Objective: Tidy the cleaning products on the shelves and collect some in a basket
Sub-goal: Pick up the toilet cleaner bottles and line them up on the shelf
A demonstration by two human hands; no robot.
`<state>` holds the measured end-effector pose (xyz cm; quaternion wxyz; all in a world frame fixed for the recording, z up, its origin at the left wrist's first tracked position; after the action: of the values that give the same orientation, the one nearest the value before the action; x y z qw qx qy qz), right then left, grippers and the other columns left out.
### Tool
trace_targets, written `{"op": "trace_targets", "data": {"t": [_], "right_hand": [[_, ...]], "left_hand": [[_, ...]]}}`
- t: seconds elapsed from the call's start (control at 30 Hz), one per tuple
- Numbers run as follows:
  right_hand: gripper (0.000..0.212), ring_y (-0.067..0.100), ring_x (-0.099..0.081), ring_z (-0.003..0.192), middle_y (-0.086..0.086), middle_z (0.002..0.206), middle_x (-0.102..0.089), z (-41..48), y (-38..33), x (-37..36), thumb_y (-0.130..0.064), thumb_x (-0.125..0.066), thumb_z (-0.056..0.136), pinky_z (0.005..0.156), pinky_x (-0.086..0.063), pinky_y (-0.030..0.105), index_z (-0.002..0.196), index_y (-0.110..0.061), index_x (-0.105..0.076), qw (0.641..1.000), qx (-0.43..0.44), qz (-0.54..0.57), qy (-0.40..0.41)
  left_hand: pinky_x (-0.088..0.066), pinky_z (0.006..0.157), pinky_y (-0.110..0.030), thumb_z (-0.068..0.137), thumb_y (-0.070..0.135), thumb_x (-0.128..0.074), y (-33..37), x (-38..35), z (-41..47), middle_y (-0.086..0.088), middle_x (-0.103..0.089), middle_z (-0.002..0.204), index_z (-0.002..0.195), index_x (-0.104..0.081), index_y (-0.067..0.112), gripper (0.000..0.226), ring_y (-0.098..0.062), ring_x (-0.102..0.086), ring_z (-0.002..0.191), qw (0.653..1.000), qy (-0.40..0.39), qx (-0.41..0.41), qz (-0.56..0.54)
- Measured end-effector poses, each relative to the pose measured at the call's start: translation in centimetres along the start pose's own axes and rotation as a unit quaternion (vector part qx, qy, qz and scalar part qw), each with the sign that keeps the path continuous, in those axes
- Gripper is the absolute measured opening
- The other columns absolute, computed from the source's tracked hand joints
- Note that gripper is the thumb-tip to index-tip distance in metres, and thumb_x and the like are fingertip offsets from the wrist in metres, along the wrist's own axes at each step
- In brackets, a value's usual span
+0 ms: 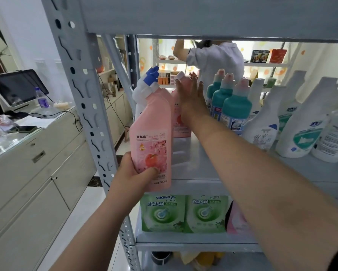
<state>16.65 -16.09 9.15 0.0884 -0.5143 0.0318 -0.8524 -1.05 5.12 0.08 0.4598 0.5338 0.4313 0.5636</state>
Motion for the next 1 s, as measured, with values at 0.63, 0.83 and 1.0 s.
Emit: {"op": "trace_targets", "data": {"t": [0.63,0.83,1.0], "right_hand": [[0.033,0.007,-0.069,0.114,-0.017,0.121,-0.072,-28.8,4.0,1.0,-0.044,-0.067,0.091,0.086,-0.059,0.025,0.112,-0.069,-0.062,0.737,-0.066,0.661,-0.123],[0.047,0.013,-0.069,0.117,-0.009,0.125,-0.073,-34.3,8.4,1.0,-0.072,-0.072,0.079,0.096,-0.055,0.036,0.121,-0.050,-0.071,0.648,-0.147,0.722,-0.192],[0.073,0.044,-0.057,0.111,0.027,0.120,-0.065,-38.3,9.5,0.1,-0.072,-0.083,0.056,0.110,-0.039,0.058,0.105,-0.018,-0.078,0.514,-0.262,0.769,-0.275]], "left_hand": [[-0.055,0.080,-0.029,0.078,0.050,-0.059,-1.8,-9.8,-9.9,0.022,-0.070,0.105,0.115,-0.059,0.043,0.038,0.001,-0.068,0.098,0.998,-0.029,0.052,0.000],[-0.059,0.081,-0.045,0.092,0.040,-0.044,-2.4,-16.0,-15.1,-0.004,-0.073,0.105,0.106,-0.065,0.034,0.026,-0.022,-0.070,0.091,0.982,0.054,0.133,-0.123],[-0.053,0.046,-0.032,0.102,0.023,-0.043,-2.4,-21.4,-19.6,-0.011,-0.064,0.068,0.091,-0.073,0.006,0.037,-0.023,-0.063,0.053,0.885,0.026,0.293,-0.360]]}}
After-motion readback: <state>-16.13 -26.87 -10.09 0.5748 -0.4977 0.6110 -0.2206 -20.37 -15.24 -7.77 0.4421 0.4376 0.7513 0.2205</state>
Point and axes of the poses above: each hand's wrist, its own z-axis towards the middle knuckle, its own x-axis out of the back of the hand, y = z × x, the point moved 1 cm from there along z, towards the middle knuckle
